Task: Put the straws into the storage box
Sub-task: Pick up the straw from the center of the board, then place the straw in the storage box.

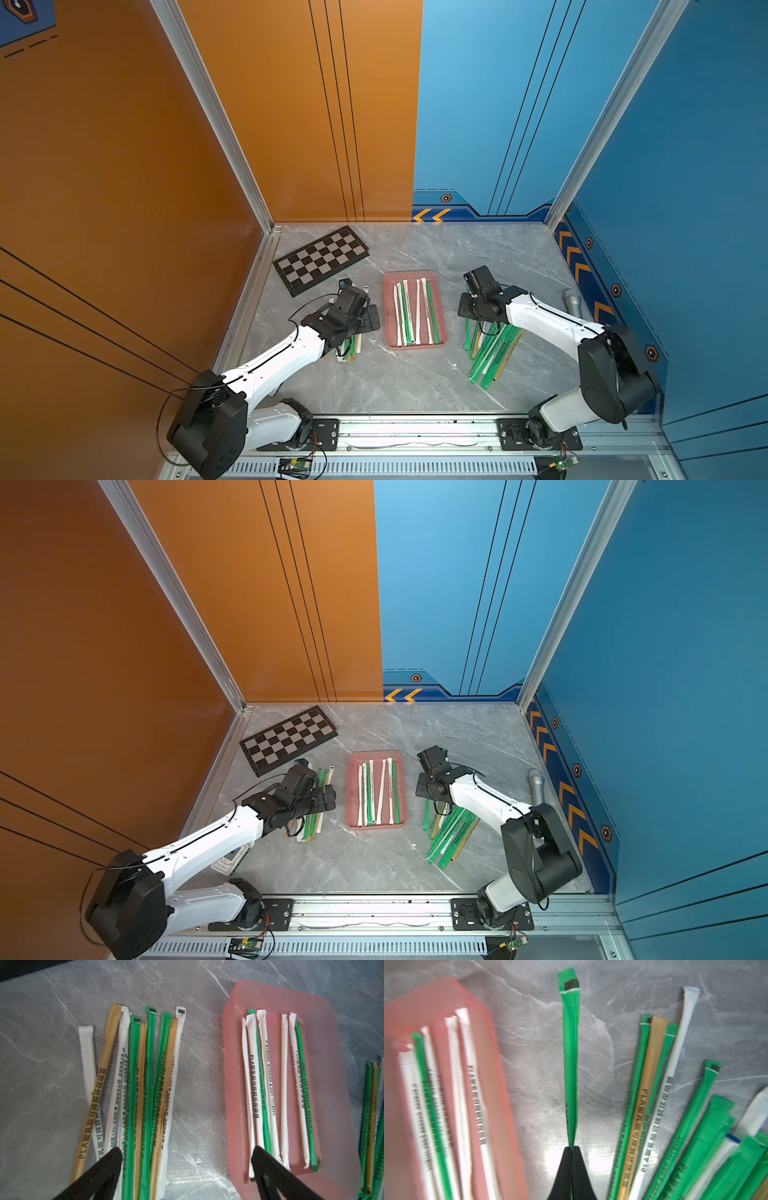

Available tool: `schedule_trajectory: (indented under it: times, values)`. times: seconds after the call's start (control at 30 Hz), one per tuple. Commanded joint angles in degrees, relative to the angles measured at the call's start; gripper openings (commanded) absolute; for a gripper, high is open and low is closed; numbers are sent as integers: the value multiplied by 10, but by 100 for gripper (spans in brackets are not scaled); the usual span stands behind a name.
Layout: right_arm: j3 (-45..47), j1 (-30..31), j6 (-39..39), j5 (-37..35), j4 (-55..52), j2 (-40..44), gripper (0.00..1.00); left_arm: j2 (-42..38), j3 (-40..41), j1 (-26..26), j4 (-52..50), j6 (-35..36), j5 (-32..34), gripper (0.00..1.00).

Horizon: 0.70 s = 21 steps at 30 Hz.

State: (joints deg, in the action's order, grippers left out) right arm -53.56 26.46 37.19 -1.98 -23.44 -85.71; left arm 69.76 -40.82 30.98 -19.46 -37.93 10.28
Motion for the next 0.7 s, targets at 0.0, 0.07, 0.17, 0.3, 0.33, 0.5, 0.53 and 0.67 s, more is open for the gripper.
schedule_trajectory:
  times: [0.0,0.07,0.17,0.3,0.33,0.5,0.53,0.67]
  values:
    - [-8,11,32,82,64,18,5,7,13,-15,-22,-3,-9,99]
    - [-5,19,46,116,106,12,5,18,12,-20,-22,0,-23,99]
    - [-7,28,61,145,154,-13,5,37,10,-23,-22,2,-42,99]
    - [-14,39,79,172,206,-57,6,56,7,-24,-22,10,-57,99]
    - [-15,40,83,179,217,-66,6,59,7,-24,-22,12,-59,98]
    - [-42,53,73,182,207,-113,8,67,10,-25,-22,17,-61,93]
    - [-47,55,70,179,202,-118,9,68,12,-25,-22,18,-62,92]
    - [-54,58,64,168,190,-123,17,76,10,-26,-22,25,-65,87]
